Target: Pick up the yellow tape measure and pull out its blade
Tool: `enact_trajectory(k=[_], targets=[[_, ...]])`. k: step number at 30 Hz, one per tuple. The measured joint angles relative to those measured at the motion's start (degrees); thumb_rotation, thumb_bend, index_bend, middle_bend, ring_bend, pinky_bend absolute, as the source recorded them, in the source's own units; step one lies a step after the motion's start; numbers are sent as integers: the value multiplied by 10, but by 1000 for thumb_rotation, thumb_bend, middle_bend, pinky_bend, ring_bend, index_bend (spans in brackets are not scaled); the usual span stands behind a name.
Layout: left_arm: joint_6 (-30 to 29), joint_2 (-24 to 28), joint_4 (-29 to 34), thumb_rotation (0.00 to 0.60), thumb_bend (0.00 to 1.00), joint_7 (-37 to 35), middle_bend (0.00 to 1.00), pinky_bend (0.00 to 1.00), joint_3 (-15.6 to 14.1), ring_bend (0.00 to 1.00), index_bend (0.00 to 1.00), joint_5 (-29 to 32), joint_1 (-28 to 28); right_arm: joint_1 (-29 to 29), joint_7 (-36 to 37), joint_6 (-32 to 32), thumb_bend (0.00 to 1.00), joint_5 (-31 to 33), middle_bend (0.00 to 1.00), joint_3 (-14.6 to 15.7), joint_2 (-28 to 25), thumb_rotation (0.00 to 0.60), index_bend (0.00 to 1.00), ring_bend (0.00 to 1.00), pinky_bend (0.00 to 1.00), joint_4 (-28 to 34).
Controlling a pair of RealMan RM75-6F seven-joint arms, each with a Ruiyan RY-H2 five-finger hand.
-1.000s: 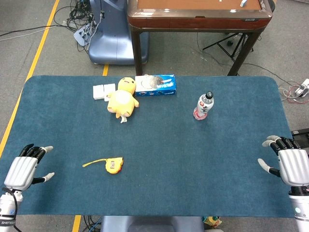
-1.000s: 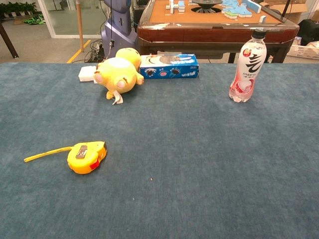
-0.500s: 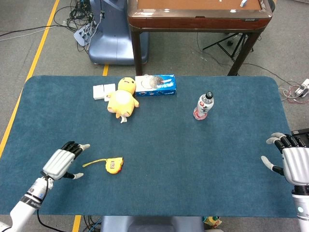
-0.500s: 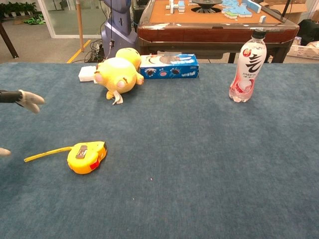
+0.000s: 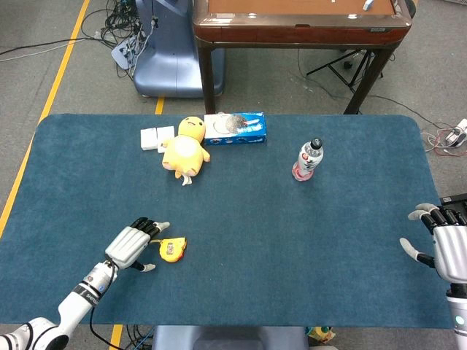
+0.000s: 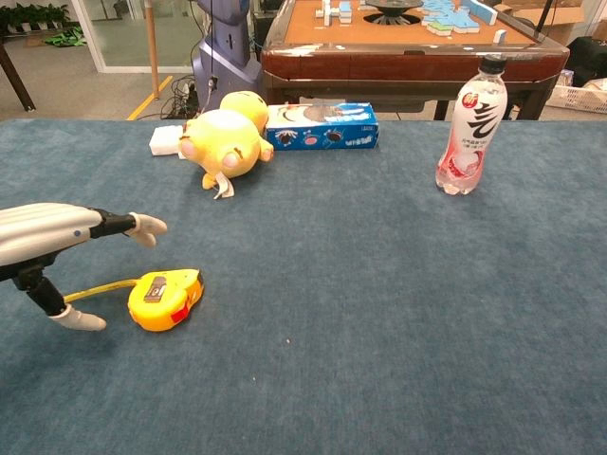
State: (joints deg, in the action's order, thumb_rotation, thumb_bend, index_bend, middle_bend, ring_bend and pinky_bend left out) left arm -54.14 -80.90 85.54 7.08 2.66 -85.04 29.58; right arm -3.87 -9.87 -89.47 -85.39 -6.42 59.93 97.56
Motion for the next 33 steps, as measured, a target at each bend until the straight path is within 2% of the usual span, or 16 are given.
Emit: enact_trajectory(k=[8,18,23,28,33], targets=[[7,-35,-37,600,121,8,166,70,4,123,117,19,15,6,8,-2,254,4,337,2,-3,600,422,299,300,-2],[11,-54,-76,600,122,-8,166,70,19,127,133,48,31,11,15,-4,254,3,337,4,-3,600,422,299,300,-4],[11,-45,-60,600,122,14,166,70,15,121,130,55,30,12,21,-4,254,4,337,5,-2,600,422,299,300,-9],[2,-34,-15,600,121,63,166,70,6,120,124,69,23,14,30,-4,254,5,337,5,-3,600,422,299,300,-15],[-4,-45,7,600,121,81,166,70,6,120,120,82,25,17,38,-6,254,5,337,5,-4,600,422,299,300,-19]])
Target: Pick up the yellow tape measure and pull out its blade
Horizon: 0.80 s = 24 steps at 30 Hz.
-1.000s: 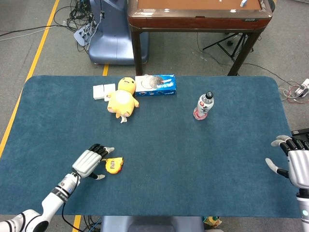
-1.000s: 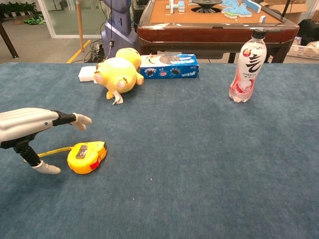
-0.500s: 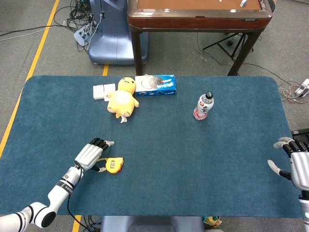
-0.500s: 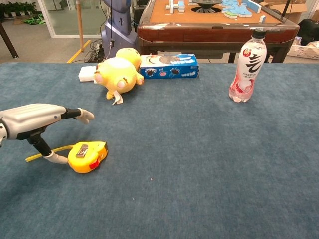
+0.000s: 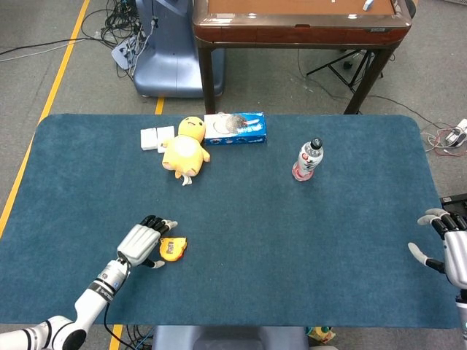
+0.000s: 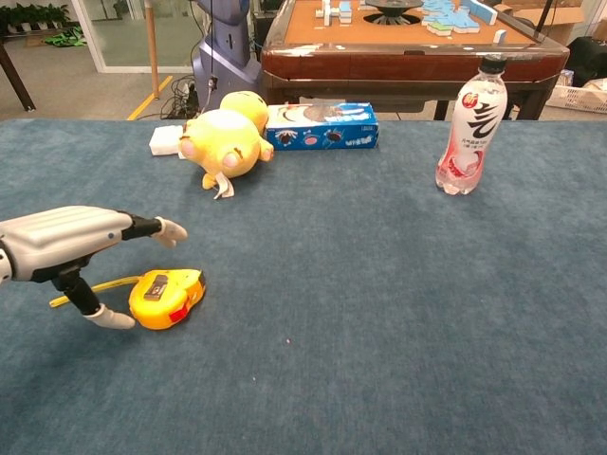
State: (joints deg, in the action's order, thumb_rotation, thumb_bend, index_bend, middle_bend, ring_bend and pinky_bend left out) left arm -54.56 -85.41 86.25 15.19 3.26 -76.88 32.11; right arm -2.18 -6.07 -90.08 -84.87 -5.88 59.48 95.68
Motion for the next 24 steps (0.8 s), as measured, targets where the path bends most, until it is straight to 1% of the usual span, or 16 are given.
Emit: enact_trajectory(k=[6,11,18,21,24], targets=[[11,-24,-18,600,122,1,166,70,10,120,120,8,18,7,7,-7,254,0,337,1,-2,600,422,299,300,-3],[12,-33,-37,600,121,30,166,70,16,120,120,18,28,11,10,-11,254,1,337,2,-3,600,422,299,300,-4],[13,-23,-39,600,121,80,166,70,15,120,121,50,32,11,12,-8,254,1,337,2,-2,600,422,299,300,-7],[14,-18,-32,600,121,86,166,70,16,122,125,71,31,10,14,-5,254,0,337,2,-1,600,422,299,300,-8],[12,-15,-30,600,121,89,166,70,15,122,141,79,30,9,15,-4,254,-1,337,2,0,600,422,299,300,-9]])
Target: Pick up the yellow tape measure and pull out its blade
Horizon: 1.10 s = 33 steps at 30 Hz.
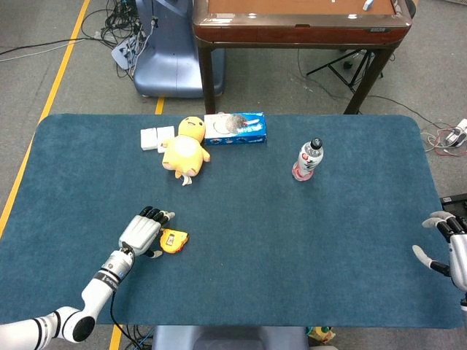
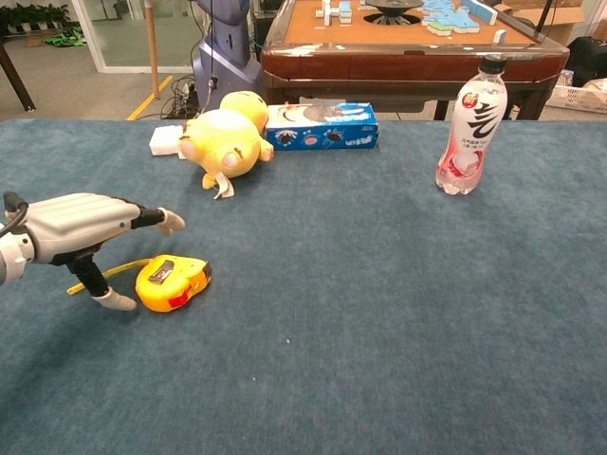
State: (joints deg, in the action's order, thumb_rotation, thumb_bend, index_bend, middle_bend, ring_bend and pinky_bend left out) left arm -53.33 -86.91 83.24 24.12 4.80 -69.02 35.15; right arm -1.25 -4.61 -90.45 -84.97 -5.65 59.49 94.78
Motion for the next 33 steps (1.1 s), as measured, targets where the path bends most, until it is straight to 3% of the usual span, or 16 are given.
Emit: enact_trajectory(k=[8,22,33], targets=[[3,5,8,600,122,-10,206,70,-9,128,222,-10,4,3,2,-2,254,0,336,1,0,600,422,299,300,-1],[31,3,11,600,124,-4,218,70,-12,128,236,-2,29,9,0,-4,254,6,337,1,-2,600,422,299,300,1],[30,-6,1,600,125,-12,335,70,-15,180,342,-1,34,10,-5,-4,254,7,337,0,-2,600,422,299,300,4]])
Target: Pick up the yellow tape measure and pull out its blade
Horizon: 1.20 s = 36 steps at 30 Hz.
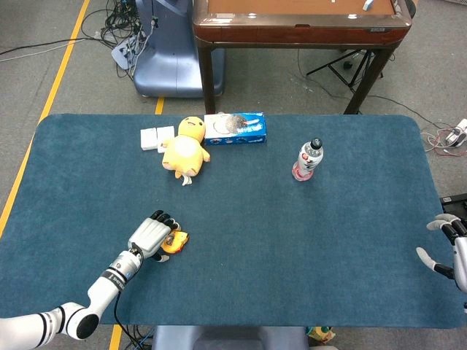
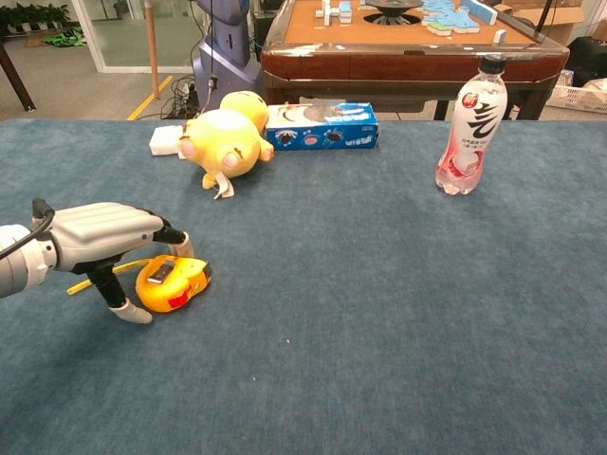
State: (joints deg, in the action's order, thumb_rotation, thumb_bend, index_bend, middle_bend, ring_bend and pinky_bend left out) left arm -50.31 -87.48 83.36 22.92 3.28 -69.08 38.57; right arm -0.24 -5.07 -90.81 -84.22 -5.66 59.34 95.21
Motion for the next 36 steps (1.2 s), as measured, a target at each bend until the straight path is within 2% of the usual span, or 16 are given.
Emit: enact_trajectory(k=[9,16,21,26,31,36], targets=[[-1,-7,-22,600,124,-65,539,70,5,336,522,-19,1,-3,-9,4,254,-4,337,0,-2,600,422,299,300,9],[-32,2,-43,600,124,-172,564,75,10,356,542,-78,-5,-29,-18,38,254,-23,337,1,-14,600,422,299,300,41],[-81,17,-42,600,124,-231,572,90,18,362,547,-123,-11,-63,-21,79,254,-40,336,-4,-30,600,422,284,300,83],[-130,33,-16,600,124,-259,576,91,27,371,550,-166,-13,-109,-19,141,253,-48,258,-13,-46,600,422,147,205,132],[-142,50,28,600,124,-261,577,91,35,374,550,-174,-12,-166,-19,213,248,-35,138,-30,-53,600,422,22,81,181],[-133,68,85,600,125,-238,577,91,47,374,550,-158,-6,-227,-40,271,239,-4,80,-52,-31,600,422,0,5,208]])
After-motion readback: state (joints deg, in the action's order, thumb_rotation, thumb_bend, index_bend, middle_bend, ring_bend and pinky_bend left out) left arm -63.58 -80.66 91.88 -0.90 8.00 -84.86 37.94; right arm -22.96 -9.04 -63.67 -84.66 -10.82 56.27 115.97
